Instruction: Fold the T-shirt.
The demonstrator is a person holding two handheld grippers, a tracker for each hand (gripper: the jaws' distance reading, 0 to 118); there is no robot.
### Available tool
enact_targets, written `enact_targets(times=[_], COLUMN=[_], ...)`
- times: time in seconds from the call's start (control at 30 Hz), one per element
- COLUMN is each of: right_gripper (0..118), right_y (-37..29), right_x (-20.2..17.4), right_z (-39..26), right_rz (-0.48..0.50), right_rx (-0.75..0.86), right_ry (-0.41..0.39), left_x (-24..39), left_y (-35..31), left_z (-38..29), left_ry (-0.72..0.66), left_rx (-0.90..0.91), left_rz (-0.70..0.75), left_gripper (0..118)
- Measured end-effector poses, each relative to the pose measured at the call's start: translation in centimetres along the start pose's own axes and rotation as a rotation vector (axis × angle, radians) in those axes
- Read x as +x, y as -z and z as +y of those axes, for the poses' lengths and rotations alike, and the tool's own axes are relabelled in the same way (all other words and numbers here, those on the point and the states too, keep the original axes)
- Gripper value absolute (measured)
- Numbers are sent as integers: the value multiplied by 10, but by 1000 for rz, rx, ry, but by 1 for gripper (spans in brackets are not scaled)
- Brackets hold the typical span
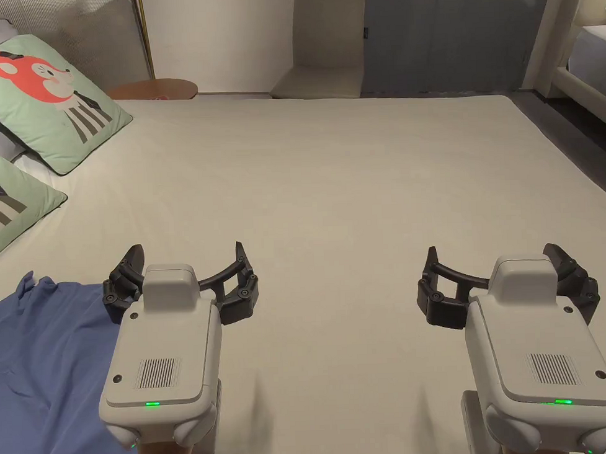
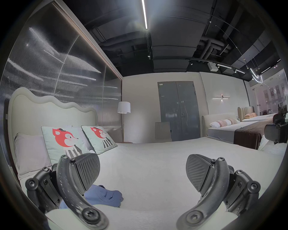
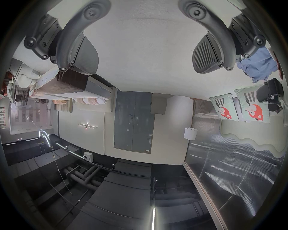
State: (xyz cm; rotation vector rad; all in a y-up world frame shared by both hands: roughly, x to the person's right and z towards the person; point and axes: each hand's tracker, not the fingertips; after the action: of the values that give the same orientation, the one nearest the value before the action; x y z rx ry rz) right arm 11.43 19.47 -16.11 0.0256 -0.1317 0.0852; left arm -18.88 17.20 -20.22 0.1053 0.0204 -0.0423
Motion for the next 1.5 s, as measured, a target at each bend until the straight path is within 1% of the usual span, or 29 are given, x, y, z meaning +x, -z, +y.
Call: enact_targets(times=[0.93, 1.07, 1.13, 1.17, 1.2, 1.23, 1.27, 1.3, 1.33, 1.5], right_gripper=[118, 117, 113, 100, 65, 32, 6, 1, 1, 1], right_y=[-1, -1, -3, -4, -5, -4, -2, -1, 0, 2], right_x=[1, 0, 1, 0, -2, -3, -2, -1, 0, 2], right_z=[0, 3, 4, 4, 5, 5, 5, 5, 5, 4], right_rz=[4, -1, 17, 11, -1, -23, -21, -19, -18, -13], right_rx=[-6, -12, -12, -11, -10, -15, -18, -23, -25, -38], right_ry=[-10, -5, 3, 2, -5, -22, -23, -21, -10, 2], left_x=[-2, 0, 1, 1, 2, 4, 6, 6, 4, 2], left_y=[1, 1, -1, -2, -2, -2, 0, -1, -1, 2], left_z=[2, 4, 6, 8, 9, 10, 10, 10, 12, 13], left_ry=[10, -7, -23, -25, -20, -10, 1, -3, -18, -21], left_rx=[-1, -5, 3, 10, 7, 6, 3, 8, 6, 3], left_rz=[-3, -8, -25, -27, -31, -22, -4, -10, -30, -18], left_gripper=[110, 105, 97, 77, 41, 10, 0, 0, 0, 0])
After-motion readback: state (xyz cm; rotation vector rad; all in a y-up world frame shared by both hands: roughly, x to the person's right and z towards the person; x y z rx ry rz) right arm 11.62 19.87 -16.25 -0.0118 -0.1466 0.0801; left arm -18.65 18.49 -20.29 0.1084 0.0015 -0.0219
